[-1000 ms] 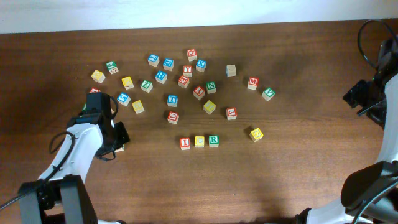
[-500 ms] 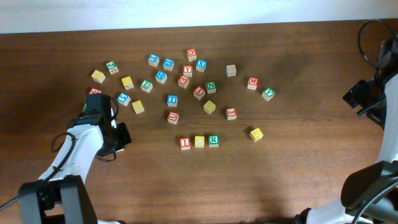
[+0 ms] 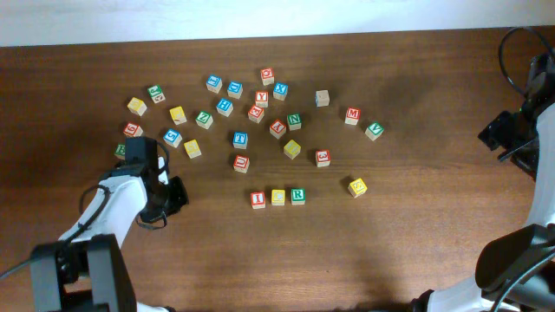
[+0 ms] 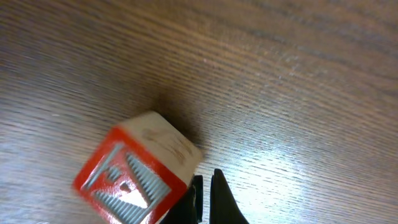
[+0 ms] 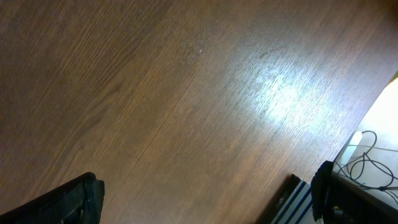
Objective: Spell out ICRA
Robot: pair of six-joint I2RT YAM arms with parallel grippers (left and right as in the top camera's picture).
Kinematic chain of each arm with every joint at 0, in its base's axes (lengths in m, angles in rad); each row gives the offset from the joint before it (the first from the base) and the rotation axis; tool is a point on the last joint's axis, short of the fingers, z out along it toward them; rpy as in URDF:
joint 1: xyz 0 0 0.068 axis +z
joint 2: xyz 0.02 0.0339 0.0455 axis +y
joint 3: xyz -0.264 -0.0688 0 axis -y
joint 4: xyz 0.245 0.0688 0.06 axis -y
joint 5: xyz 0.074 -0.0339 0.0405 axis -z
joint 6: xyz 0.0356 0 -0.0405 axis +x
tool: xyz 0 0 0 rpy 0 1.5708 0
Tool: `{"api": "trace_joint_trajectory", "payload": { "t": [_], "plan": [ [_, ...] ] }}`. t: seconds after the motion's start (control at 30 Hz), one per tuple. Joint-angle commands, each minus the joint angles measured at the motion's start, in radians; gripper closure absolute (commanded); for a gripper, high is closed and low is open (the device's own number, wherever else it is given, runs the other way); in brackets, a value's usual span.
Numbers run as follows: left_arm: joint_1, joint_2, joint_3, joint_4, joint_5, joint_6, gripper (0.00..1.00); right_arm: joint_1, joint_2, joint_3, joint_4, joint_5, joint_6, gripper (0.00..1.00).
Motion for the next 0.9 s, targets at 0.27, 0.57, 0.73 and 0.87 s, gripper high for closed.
{"api": "trace_joint_trajectory", "payload": {
  "t": [0.27, 0.57, 0.73, 0.87],
  "plan": [
    [0.006, -0.227, 0.208, -0.153, 0.056, 0.039, 0.94, -0.002, -0.01, 0.01, 0.0, 0.004, 0.006, 0.02],
    [0.038, -0.149, 0.129, -0.204, -0.115, 0.023, 0.27, -0.003, -0.01, 0.01, 0.0, 0.004, 0.006, 0.02],
    [0.038, 0.016, 0.129, -0.149, -0.106, 0.077, 0.25, -0.003, -0.01, 0.01, 0.0, 0.004, 0.006, 0.02],
    [0.038, 0.087, 0.129, -0.149, -0.045, 0.08, 0.42, -0.002, -0.01, 0.01, 0.0, 0.004, 0.006, 0.02]
  ]
}}
